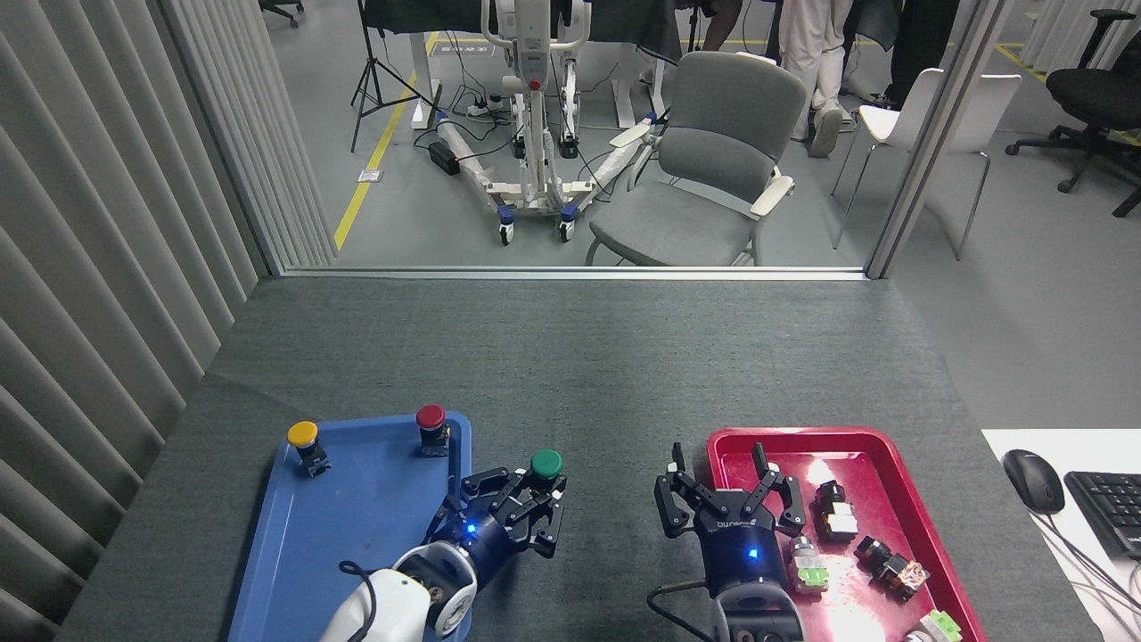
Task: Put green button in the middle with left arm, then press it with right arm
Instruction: 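Lift the green button with the left hand and carry it toward the table middle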
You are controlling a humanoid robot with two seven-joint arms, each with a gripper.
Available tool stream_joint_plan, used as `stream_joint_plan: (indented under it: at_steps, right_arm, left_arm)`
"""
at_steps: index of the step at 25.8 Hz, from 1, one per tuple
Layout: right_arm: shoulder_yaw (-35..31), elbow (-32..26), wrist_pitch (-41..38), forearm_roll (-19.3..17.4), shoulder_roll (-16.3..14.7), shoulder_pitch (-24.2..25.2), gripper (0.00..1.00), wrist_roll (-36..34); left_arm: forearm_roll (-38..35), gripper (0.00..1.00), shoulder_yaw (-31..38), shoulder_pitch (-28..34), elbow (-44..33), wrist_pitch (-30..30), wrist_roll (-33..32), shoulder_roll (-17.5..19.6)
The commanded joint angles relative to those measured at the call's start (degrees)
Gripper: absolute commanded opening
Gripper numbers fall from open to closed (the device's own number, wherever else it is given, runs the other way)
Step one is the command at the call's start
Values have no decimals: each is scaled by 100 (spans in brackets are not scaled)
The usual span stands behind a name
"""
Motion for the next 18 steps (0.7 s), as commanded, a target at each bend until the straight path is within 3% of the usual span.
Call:
stream_joint_plan:
  at_steps: [1, 5, 13, 18]
  right_arm:
    - [0, 2, -2, 0, 2, 0, 100, 0]
    - [-9, 2, -2, 0, -6, 0, 100, -9]
    - [-9, 2, -2, 0, 2, 0, 100, -9]
    - [0, 2, -10, 0, 11, 0, 100, 0]
  left_arm:
    - [5, 11, -37, -315, 670, 23, -14, -273]
    - [32, 11, -37, -333, 846, -214, -31, -282]
    - [49, 11, -28, -289, 846, -1489, 109, -168]
    - [49, 11, -20, -289, 890, -1559, 373, -212]
